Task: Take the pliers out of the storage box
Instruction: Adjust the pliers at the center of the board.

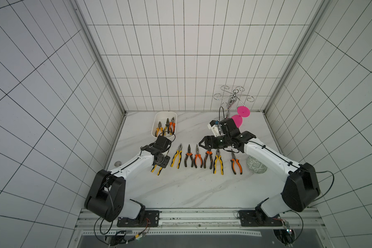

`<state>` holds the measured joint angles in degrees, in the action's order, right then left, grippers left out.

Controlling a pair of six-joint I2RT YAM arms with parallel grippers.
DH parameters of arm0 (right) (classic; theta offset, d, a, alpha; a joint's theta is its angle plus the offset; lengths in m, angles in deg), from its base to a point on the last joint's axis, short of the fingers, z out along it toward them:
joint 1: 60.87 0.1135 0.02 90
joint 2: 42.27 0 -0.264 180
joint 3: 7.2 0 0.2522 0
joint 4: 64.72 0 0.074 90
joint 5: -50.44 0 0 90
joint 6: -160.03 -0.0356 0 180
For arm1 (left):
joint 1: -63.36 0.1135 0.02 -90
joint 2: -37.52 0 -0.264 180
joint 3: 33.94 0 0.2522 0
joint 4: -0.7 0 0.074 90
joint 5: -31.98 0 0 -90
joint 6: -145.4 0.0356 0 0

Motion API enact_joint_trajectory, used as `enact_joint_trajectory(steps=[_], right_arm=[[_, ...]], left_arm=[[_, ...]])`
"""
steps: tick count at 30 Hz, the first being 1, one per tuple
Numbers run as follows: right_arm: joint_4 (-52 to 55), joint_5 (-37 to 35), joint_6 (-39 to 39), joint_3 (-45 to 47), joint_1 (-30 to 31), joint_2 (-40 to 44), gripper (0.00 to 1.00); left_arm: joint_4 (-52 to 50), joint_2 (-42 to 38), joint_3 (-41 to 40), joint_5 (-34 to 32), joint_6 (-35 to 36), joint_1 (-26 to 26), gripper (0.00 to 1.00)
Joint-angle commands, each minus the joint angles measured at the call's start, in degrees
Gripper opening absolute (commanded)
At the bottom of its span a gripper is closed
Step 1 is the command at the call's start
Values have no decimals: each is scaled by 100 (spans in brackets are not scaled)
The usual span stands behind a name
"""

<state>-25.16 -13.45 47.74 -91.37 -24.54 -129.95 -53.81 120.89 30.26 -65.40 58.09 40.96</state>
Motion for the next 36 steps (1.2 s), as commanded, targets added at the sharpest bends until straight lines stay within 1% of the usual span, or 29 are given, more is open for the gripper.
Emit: enact_joint_trajectory(steps=[1,8,11,13,15,16,18,20,23,25,26,27,28,29,31,33,36], right_arm=[[-52,-9,-30,-137,-44,-98,85],[-23,-39,-31,-278,-56,-216,84],[-2,-49,-22,-342,-54,-282,84],[14,-55,-6,-383,-57,-330,84],[36,-72,18,-434,-60,-375,85],[58,-66,26,-471,-61,-402,84],[86,-62,48,-542,-71,-438,84],[108,-48,69,-616,-71,-468,84],[188,-51,141,-723,-81,-478,84],[209,-66,154,-753,-79,-463,84],[207,-55,154,-761,-82,-467,84],[206,-50,154,-771,-78,-469,84],[207,-33,154,-780,-81,-462,84],[198,-4,154,-790,-82,-478,84],[168,53,154,-807,-76,-487,84],[70,109,172,-793,-82,-489,85],[-186,131,214,-730,-81,-500,85]], left_arm=[[343,381,344,80,-455,19,18],[217,1337,904,199,-779,112,19],[150,1633,1115,279,-850,130,19],[77,1780,1254,269,-919,130,21],[58,1890,1332,209,-1013,130,26],[58,1911,1358,200,-1043,139,32],[67,1972,1405,214,-1095,139,37],[-3,1974,1443,203,-1123,139,47],[-47,1748,1302,193,-1191,140,59],[-92,1508,1203,206,-1219,147,71],[-143,1365,1173,207,-1227,147,81],[-237,1232,1162,209,-1228,147,88],[-326,1123,1178,190,-1235,156,92],[-398,990,1196,160,-1237,173,95],[-512,717,1251,191,-1261,237,98],[-594,484,1358,339,-1325,383,98],[-653,373,1581,499,-1451,652,98]])
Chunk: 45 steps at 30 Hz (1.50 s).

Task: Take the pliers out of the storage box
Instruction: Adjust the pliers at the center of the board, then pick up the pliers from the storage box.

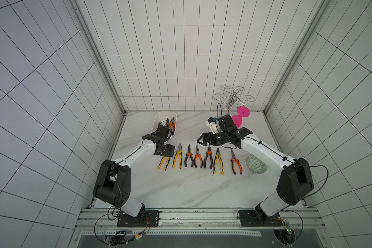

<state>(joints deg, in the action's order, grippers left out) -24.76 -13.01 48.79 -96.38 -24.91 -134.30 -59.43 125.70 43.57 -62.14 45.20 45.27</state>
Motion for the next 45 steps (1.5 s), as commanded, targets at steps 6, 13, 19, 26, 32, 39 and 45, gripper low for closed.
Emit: enact_joint_trajectory(steps=[6,13,19,26,32,39,45], right_arm=[[-796,88,306,-168,-14,-30,87],[-1149,34,501,-282,34,-51,93],[-1135,61,654,-523,36,-164,95],[-875,77,861,-744,-4,-313,95],[-683,148,1000,-830,-102,-402,95],[-568,262,1025,-805,-278,-359,95],[-560,299,975,-646,-413,-255,95]], left_arm=[[16,161,848,179,-300,640,98],[-265,1420,2255,20,-417,885,97],[-459,2487,3305,-136,-495,913,83],[-545,3420,4190,61,-578,895,60],[-513,3913,4680,49,-250,621,56],[-929,4707,5564,-279,-373,490,49],[-1104,5136,5954,-413,-342,425,32]])
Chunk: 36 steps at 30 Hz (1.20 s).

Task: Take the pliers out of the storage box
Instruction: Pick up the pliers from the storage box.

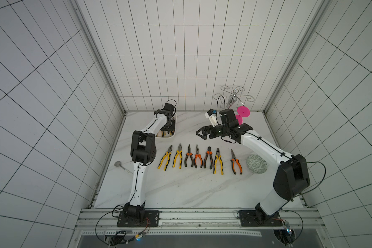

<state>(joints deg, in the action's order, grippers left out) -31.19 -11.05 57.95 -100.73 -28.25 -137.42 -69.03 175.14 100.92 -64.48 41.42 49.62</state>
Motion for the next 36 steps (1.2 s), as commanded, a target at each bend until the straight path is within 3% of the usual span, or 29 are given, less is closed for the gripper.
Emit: enact_joint_trajectory(steps=[1,5,7,11,13,17,28,36], right_arm=[[88,109,54,-190,-103,67,95],[95,167,30,-145,-180,71,95],[93,180,-1,-131,-212,68,95],[97,216,-31,-136,-263,44,95],[96,225,-40,-144,-290,54,95],[120,243,-43,-177,-327,85,95],[156,295,-163,-133,-349,268,94],[29,275,-377,-48,-338,426,94]], left_arm=[[-168,241,245,-182,36,-15,29],[-173,351,272,-175,1,-46,25],[-170,420,324,-164,-17,-63,16],[-143,573,430,-150,43,-76,15],[-164,654,499,-133,86,-77,1],[-211,579,524,10,114,-76,0],[2071,-1414,-1809,1139,-307,137,0],[3106,-2441,-2945,1786,-733,301,0]])
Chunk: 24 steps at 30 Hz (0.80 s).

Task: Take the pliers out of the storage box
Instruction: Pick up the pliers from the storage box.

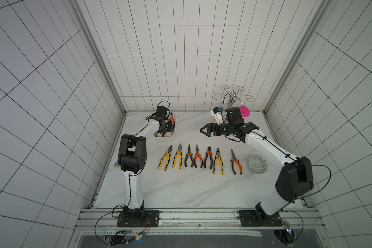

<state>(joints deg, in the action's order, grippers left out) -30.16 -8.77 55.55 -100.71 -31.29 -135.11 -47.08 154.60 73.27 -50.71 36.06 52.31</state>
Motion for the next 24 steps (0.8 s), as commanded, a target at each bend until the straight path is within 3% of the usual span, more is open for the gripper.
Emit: enact_joint_trajectory(steps=[1,8,12,19,24], right_arm=[[-93,50,-196,-58,-32,204,94],[-285,109,-677,-150,9,205,93],[-105,-304,-1008,-323,156,170,91],[214,-956,-1295,-663,595,88,90],[240,-908,-1382,-787,785,58,89]], left_arm=[[1014,-506,-325,482,-215,33,0],[1767,-1582,-1407,714,-630,-83,0],[1947,-2220,-1893,573,-734,-371,0],[2024,-3061,-2405,194,-799,-1246,0],[1989,-3252,-2503,-157,-1074,-1838,0]])
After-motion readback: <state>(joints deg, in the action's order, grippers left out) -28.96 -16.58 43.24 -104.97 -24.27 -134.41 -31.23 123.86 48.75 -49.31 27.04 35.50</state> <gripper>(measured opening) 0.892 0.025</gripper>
